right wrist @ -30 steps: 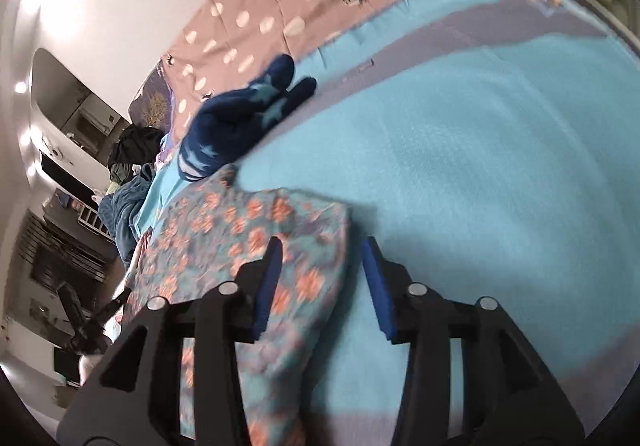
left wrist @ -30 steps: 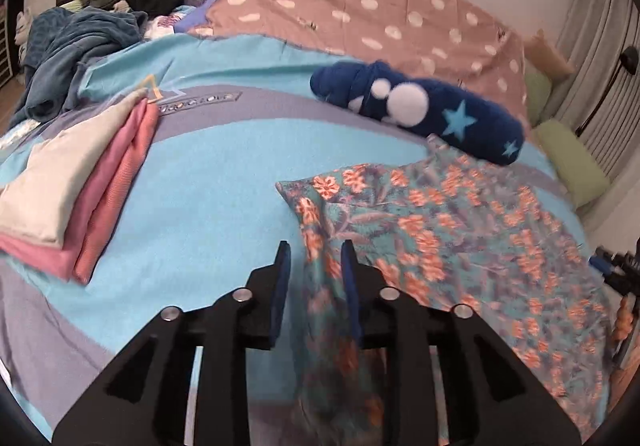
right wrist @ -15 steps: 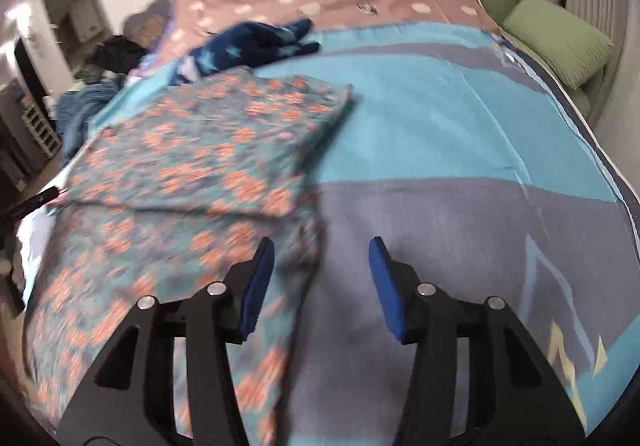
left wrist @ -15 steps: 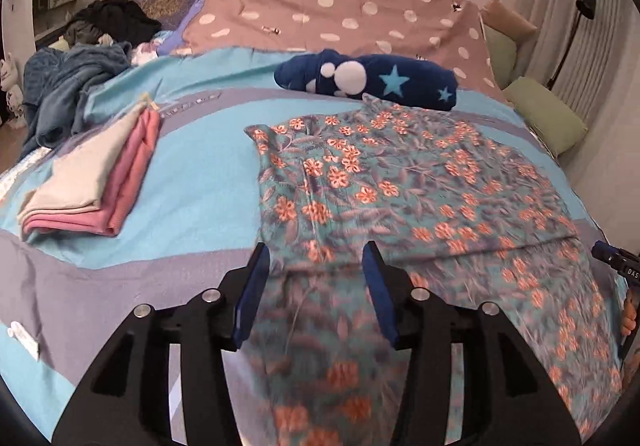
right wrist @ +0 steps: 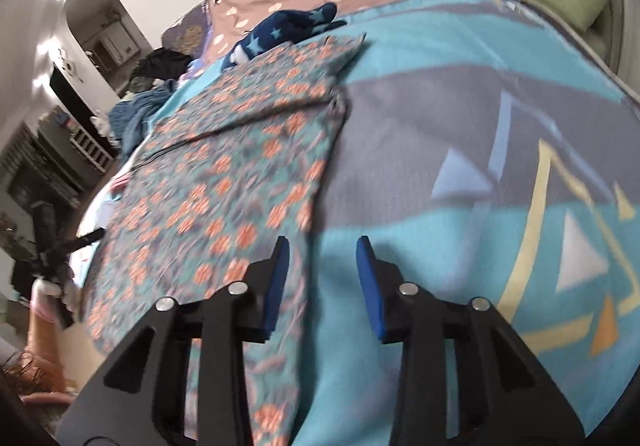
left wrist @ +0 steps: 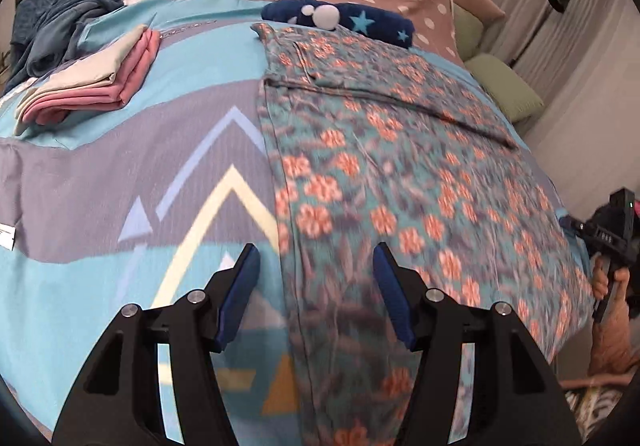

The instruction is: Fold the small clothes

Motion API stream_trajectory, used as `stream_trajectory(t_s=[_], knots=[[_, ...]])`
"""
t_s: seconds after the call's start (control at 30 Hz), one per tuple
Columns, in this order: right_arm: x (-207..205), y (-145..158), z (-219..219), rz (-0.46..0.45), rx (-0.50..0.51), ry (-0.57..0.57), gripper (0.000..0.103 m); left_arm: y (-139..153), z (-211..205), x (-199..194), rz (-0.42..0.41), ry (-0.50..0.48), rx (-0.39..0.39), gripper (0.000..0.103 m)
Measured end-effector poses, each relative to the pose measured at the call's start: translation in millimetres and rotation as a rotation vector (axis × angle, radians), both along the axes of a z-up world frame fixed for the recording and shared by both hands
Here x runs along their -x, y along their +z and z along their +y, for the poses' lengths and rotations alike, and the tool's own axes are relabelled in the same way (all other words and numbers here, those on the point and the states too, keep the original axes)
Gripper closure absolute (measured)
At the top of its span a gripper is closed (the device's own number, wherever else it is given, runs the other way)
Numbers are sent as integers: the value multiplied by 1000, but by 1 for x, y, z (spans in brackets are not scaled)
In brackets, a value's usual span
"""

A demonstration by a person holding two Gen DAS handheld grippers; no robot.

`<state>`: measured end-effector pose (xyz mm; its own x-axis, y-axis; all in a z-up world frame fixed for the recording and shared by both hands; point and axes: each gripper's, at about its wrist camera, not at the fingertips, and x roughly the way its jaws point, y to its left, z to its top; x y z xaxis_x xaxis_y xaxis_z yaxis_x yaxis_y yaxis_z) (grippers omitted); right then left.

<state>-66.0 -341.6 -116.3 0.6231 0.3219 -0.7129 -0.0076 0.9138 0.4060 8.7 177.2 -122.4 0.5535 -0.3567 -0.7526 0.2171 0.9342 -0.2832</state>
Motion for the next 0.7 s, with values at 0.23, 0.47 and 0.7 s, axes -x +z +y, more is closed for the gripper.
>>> stream_trajectory(t_s=[0.23,0.47,0.7], knots=[[27,-6,-3,15,-115,24,67,-3,7,29,20,-42,81,43],[66,-9,-8,32,-205,54,66,-7,4,73,-2,-110,123,44],[93,-10,4,31,-225,121,49,-11,6,104,-5,-114,240,45]])
